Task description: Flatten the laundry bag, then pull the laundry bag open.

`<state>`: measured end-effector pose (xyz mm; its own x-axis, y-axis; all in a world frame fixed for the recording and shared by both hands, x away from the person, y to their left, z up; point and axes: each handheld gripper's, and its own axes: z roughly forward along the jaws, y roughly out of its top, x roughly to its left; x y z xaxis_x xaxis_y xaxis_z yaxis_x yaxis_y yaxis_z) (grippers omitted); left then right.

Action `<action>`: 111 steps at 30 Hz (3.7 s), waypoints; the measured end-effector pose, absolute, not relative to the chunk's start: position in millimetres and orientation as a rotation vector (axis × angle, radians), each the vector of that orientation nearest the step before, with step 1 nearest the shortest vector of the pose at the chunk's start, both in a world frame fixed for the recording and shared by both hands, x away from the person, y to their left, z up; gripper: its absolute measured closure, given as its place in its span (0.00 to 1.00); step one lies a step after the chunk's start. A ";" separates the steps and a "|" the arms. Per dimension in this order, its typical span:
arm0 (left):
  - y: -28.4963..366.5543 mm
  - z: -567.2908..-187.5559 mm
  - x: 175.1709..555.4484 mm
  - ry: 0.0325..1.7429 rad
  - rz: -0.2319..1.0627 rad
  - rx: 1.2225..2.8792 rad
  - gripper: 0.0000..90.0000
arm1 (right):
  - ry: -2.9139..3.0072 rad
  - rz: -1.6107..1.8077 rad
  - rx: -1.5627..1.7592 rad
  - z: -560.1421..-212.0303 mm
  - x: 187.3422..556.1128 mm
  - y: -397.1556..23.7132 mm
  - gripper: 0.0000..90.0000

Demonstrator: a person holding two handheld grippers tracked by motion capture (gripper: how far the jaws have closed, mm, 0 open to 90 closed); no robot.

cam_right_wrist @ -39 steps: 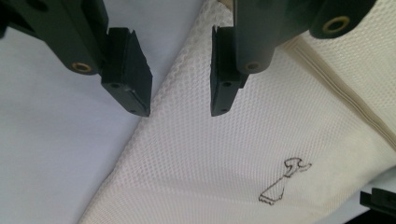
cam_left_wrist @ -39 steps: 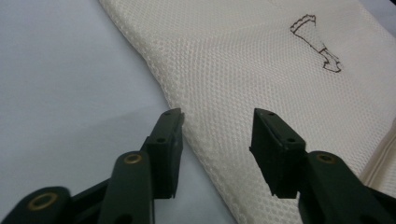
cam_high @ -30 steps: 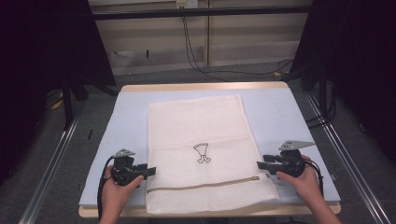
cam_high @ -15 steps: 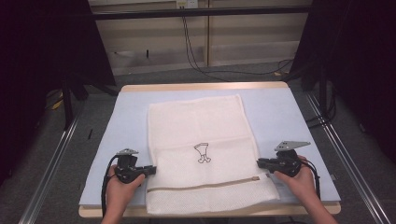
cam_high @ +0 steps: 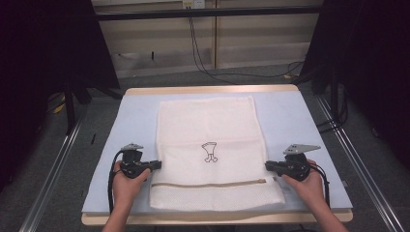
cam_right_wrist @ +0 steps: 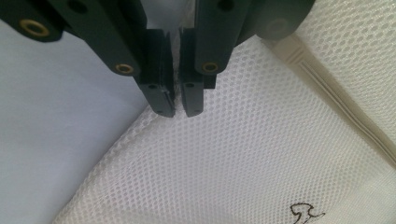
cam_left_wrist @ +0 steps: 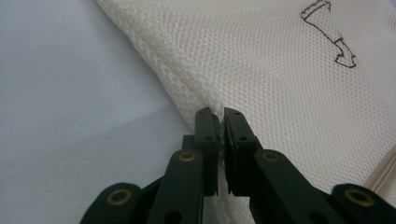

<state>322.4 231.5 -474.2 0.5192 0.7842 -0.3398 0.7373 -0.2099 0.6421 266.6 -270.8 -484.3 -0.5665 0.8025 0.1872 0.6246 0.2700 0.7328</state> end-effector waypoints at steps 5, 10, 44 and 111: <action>233.0 -475.1 327.8 1.255 0.089 1.969 0.95 | 2.313 1.187 1.334 -483.3 266.5 -269.9 0.94; 235.1 -474.1 328.8 1.259 0.118 1.965 0.95 | 2.304 1.175 1.327 -483.7 269.6 -265.7 0.94; 262.4 -469.3 339.2 1.293 0.187 1.943 0.95 | 2.319 1.207 1.233 -482.6 272.8 -240.2 0.92; 118.6 -445.2 311.8 0.947 -0.277 1.939 0.47 | 2.374 1.238 0.986 -471.1 228.4 -254.8 1.00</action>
<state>311.8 118.6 -445.2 0.6774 0.5037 -0.5361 0.7132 -0.2710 0.6465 228.4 -254.8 -471.1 -0.7248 0.6866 0.0565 0.4394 0.3976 0.8055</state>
